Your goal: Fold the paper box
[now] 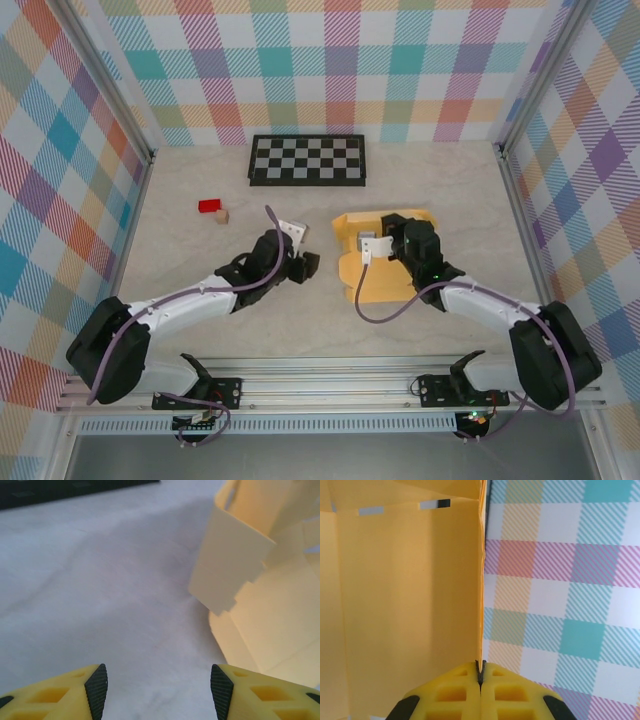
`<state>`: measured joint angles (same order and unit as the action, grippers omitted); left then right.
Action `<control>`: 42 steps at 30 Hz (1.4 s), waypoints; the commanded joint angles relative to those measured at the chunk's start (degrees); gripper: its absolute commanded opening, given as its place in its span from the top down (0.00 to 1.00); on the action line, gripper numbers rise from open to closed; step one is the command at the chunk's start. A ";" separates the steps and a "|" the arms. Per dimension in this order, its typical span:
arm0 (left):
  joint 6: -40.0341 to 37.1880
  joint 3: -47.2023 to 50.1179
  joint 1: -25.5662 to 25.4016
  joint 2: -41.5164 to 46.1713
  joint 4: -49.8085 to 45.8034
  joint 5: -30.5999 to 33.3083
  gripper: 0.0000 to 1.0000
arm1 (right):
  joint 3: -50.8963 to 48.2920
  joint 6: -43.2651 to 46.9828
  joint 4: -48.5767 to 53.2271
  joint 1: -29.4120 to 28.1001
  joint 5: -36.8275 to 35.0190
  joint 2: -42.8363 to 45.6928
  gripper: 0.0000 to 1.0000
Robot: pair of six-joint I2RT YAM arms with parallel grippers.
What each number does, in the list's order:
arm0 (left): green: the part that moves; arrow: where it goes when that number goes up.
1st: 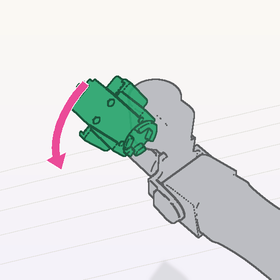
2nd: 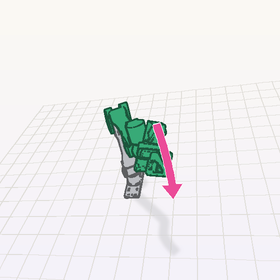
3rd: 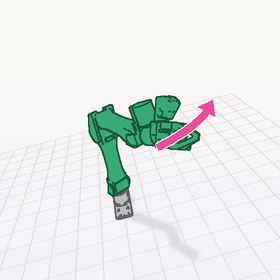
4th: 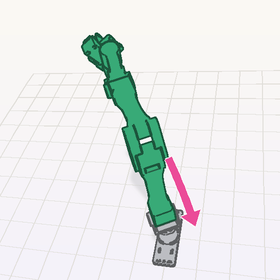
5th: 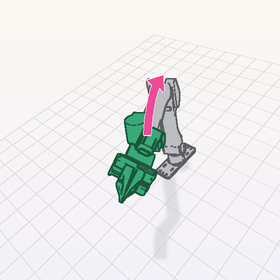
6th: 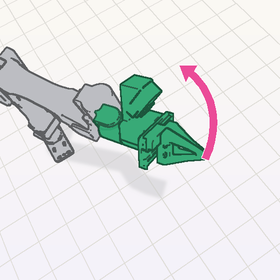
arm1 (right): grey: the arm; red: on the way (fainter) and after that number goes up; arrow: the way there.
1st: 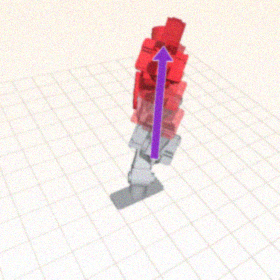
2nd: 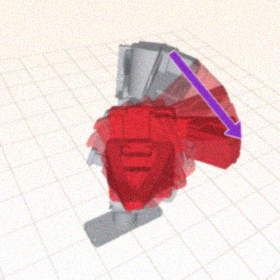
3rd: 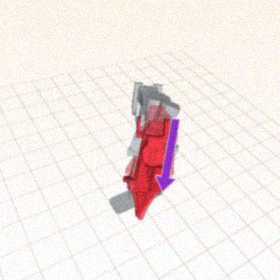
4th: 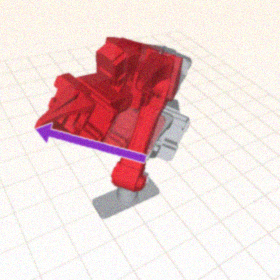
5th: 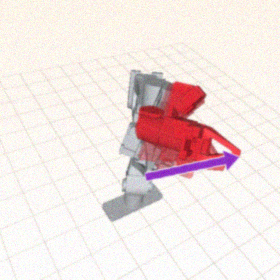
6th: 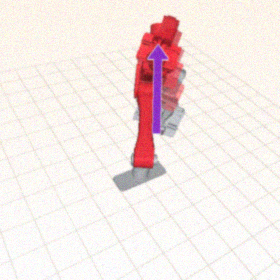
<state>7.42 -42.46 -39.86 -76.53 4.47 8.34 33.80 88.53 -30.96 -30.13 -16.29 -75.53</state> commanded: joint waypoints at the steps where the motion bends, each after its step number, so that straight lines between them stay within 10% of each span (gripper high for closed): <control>1: -0.33 -3.06 4.12 0.68 -0.03 4.30 0.40 | 5.32 -4.45 -12.46 0.03 -1.92 -5.74 1.00; 19: -13.12 -10.21 21.11 -6.34 -0.74 -17.74 0.42 | 19.72 -4.42 -16.10 -3.54 0.05 -33.11 1.00; 25: -19.91 -19.43 21.14 -16.70 -7.94 -29.50 0.44 | 19.90 -5.59 -14.50 -2.36 1.50 -34.68 1.00; 42: -32.80 -36.23 25.04 -32.90 -26.43 -36.34 0.47 | 22.27 -7.06 -9.13 1.02 7.58 -33.99 1.00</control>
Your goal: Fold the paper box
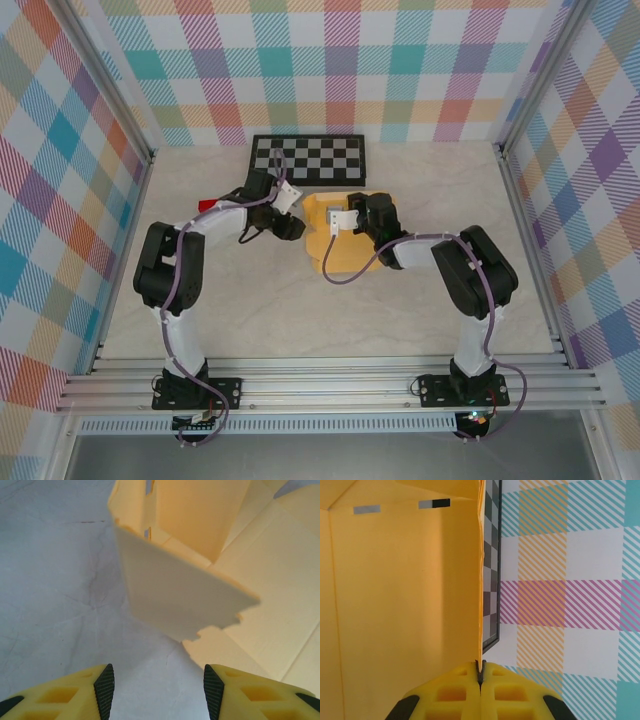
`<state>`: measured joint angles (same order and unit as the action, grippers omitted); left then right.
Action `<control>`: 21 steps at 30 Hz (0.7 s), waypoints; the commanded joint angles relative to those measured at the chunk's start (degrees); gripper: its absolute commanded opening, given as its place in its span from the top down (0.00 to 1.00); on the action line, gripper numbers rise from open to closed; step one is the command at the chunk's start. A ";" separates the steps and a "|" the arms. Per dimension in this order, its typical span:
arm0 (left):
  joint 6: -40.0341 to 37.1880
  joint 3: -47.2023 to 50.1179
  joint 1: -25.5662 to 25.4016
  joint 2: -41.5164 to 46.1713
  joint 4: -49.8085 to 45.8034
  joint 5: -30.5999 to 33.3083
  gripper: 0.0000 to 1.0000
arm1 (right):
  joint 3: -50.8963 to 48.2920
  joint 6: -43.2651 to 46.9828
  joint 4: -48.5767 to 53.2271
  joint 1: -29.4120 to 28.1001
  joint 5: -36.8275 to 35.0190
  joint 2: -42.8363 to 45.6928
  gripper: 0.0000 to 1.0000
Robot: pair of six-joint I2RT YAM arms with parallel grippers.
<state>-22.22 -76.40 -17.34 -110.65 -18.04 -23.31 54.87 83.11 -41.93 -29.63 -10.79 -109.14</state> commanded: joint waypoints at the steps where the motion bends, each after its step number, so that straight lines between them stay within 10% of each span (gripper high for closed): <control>1: -3.76 -2.23 3.19 1.82 -4.52 -5.76 0.46 | 1.21 -1.79 2.15 0.62 2.25 -0.37 1.00; 21: -9.71 -16.51 -0.50 -11.68 -13.49 -0.36 0.47 | 1.05 -0.32 0.80 0.62 2.40 -1.17 1.00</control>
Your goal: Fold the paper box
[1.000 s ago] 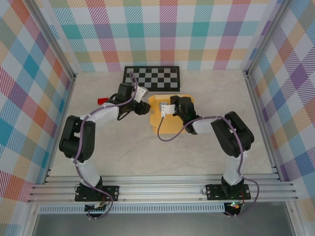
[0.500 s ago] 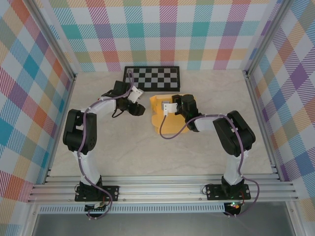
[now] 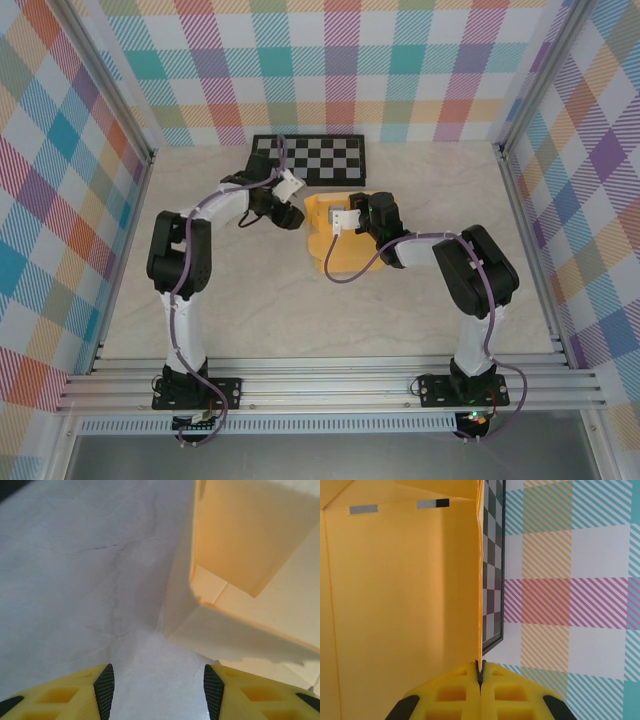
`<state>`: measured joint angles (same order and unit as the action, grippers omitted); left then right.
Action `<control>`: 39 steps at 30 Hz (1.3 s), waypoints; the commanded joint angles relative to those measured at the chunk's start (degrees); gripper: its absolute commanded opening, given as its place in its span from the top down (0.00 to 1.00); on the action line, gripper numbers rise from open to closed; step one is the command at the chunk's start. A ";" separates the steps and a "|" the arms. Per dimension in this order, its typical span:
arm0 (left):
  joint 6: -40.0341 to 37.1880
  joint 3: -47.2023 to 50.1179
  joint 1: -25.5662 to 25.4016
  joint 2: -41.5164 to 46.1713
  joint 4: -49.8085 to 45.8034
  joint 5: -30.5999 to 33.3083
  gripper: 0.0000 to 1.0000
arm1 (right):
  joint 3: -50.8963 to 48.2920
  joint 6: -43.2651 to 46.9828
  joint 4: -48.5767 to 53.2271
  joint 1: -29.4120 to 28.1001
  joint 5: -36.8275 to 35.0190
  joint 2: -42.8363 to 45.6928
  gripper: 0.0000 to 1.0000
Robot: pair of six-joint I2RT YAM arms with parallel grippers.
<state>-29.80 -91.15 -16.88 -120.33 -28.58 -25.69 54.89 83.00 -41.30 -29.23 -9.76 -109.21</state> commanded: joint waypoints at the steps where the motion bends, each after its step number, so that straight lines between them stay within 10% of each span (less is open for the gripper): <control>1: -2.01 -2.08 -0.98 -2.48 -3.04 2.01 0.47 | 0.96 -0.25 0.17 0.23 1.47 -0.96 1.00; 20: 7.23 -4.13 -6.35 -2.46 4.03 0.09 0.54 | 0.04 0.83 0.69 -0.34 1.29 -0.83 1.00; 30: 30.75 4.71 -7.51 0.45 21.91 13.91 0.59 | -0.84 0.20 0.36 -0.82 -0.06 -0.77 1.00; 39: 33.91 9.65 -15.23 2.40 32.50 25.96 0.60 | -1.35 -0.87 0.51 -3.19 -2.58 -1.01 1.00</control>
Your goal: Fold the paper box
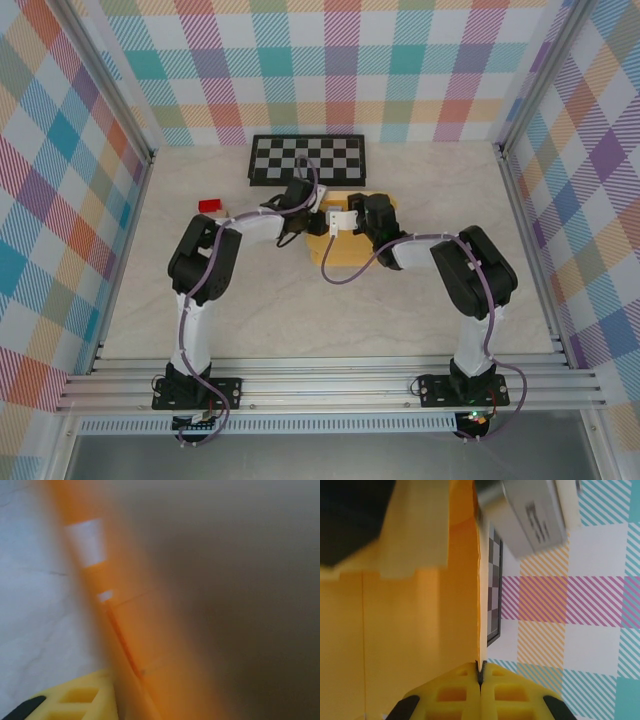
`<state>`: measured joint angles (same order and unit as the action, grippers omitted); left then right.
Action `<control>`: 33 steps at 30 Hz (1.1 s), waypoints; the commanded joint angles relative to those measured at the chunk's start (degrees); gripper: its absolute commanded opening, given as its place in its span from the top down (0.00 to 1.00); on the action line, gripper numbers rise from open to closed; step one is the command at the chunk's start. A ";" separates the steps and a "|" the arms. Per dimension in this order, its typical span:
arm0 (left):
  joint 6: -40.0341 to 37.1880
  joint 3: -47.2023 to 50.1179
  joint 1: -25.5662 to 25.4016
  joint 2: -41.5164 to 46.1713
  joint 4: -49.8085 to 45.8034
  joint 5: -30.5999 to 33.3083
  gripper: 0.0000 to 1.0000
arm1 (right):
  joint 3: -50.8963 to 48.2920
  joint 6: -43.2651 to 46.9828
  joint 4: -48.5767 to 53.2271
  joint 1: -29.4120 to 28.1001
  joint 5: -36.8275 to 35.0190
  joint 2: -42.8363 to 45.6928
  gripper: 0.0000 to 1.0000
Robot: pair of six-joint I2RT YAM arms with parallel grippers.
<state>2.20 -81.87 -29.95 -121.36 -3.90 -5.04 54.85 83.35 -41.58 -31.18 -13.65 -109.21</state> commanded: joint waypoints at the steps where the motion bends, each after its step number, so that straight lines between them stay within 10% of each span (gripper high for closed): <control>1: 1.68 0.32 -2.66 3.28 8.60 6.19 0.61 | -1.32 -1.56 0.97 -1.39 1.11 -0.93 1.00; 14: 4.63 2.33 -3.18 4.71 14.44 15.85 0.99 | -3.87 -5.70 2.77 -1.42 0.23 1.75 1.00; 22: 4.74 1.69 -3.18 3.86 10.47 22.54 1.00 | -0.63 -20.85 12.84 -1.26 -3.49 8.98 0.93; 33: -1.45 7.35 -3.18 6.20 12.87 20.96 1.00 | 8.69 -47.36 44.76 4.06 13.64 22.21 0.68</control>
<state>3.05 -75.50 -33.45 -117.93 6.68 15.14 61.04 45.58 -8.12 -28.03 -7.07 -88.49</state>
